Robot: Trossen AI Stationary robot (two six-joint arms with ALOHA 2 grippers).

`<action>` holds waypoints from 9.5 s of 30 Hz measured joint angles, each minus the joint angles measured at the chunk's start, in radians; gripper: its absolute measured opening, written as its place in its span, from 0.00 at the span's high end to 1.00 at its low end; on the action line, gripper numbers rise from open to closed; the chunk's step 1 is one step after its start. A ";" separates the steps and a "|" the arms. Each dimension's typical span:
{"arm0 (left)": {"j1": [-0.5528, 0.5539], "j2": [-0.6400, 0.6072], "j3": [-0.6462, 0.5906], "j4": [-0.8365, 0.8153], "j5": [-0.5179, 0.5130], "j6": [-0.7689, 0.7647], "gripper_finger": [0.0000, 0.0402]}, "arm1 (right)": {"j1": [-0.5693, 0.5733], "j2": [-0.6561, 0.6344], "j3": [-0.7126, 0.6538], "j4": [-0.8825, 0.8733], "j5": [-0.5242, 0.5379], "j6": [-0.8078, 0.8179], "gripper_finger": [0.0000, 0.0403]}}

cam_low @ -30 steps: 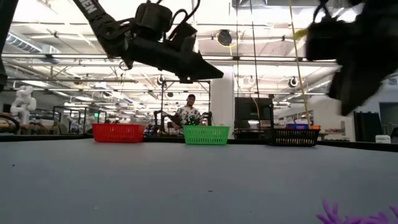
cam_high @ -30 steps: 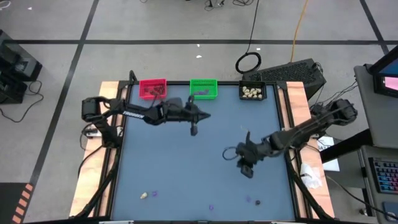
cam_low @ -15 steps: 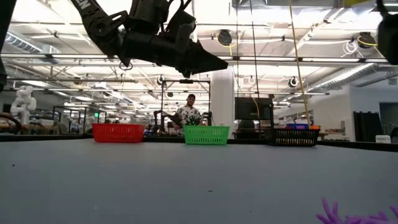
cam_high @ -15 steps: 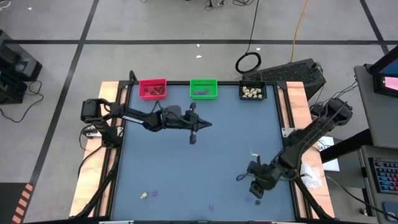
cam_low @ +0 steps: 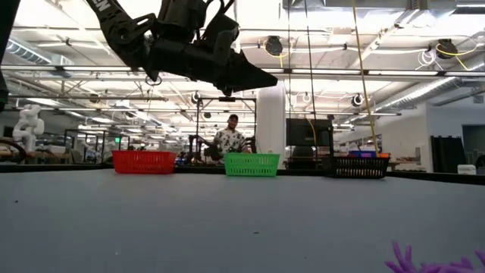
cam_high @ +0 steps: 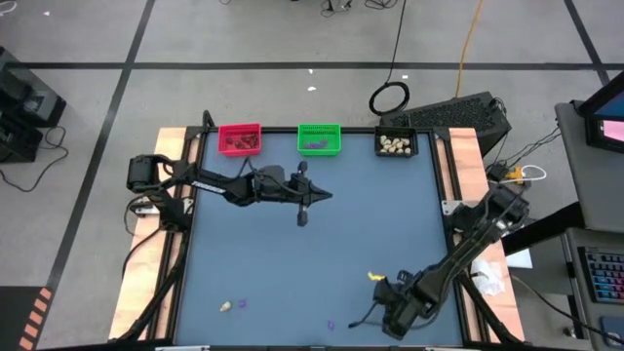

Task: Sort Halloween decoration
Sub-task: Put the purple spider toy into the green bin, then put the white skull toy into the black bin

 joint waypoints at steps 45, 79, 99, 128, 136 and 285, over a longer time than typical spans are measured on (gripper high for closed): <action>0.015 -0.067 -0.090 0.133 -0.012 -0.054 1.00 | -0.142 0.087 0.265 -0.428 0.331 -0.391 1.00; 0.040 -0.311 -0.441 0.347 -0.072 -0.079 1.00 | -1.259 -0.020 0.152 0.337 0.153 -1.371 1.00; 0.055 -0.310 -0.441 0.306 -0.080 -0.083 1.00 | -1.483 0.327 0.429 0.261 -0.004 -1.457 1.00; 0.100 -0.326 -0.440 0.231 -0.071 -0.110 1.00 | -1.435 0.259 0.429 0.317 -0.001 -1.496 0.98; 0.100 -0.462 -0.421 0.037 -0.071 -0.075 1.00 | -1.332 0.143 0.123 0.800 -0.003 -1.405 1.00; 0.011 -0.091 0.173 -0.831 -0.085 -0.406 0.88 | -1.202 -0.650 -0.663 1.078 0.076 -1.416 1.00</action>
